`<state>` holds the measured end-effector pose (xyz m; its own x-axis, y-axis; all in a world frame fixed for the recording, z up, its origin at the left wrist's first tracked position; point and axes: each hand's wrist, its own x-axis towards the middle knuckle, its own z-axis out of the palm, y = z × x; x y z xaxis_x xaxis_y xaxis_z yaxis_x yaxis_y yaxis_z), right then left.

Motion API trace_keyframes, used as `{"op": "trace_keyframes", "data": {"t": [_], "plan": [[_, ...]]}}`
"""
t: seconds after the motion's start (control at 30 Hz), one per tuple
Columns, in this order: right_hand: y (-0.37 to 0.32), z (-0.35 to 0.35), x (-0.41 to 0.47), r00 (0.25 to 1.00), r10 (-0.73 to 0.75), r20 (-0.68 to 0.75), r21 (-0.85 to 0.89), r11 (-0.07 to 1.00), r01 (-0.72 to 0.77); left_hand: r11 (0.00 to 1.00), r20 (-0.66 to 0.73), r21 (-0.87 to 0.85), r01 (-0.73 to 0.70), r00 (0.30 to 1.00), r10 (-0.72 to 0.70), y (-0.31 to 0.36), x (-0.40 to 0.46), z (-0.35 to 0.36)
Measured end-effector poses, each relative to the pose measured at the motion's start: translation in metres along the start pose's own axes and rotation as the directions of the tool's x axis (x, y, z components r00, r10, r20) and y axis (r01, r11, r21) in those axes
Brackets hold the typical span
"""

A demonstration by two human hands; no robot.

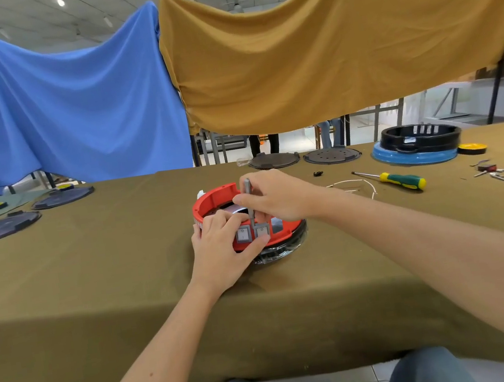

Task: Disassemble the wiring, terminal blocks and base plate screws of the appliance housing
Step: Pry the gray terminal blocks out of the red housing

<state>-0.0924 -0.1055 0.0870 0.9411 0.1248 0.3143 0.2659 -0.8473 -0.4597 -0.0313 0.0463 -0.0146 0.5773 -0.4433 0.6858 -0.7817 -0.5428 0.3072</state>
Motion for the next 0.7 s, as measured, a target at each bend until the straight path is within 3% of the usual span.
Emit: {"op": "trace_keyframes", "data": {"t": [0.47,0.7], "plan": [[-0.009,-0.004,0.04,0.972,0.171,0.163,-0.087,0.984,-0.158,1.0,-0.022,-0.027,0.011,1.0,-0.011,0.0,0.0,0.0],[-0.002,0.001,0.018,0.997,0.04,0.061,-0.088,0.996,-0.035,0.999,-0.034,-0.035,0.007,0.999,-0.008,-0.001,0.0,0.002]]}}
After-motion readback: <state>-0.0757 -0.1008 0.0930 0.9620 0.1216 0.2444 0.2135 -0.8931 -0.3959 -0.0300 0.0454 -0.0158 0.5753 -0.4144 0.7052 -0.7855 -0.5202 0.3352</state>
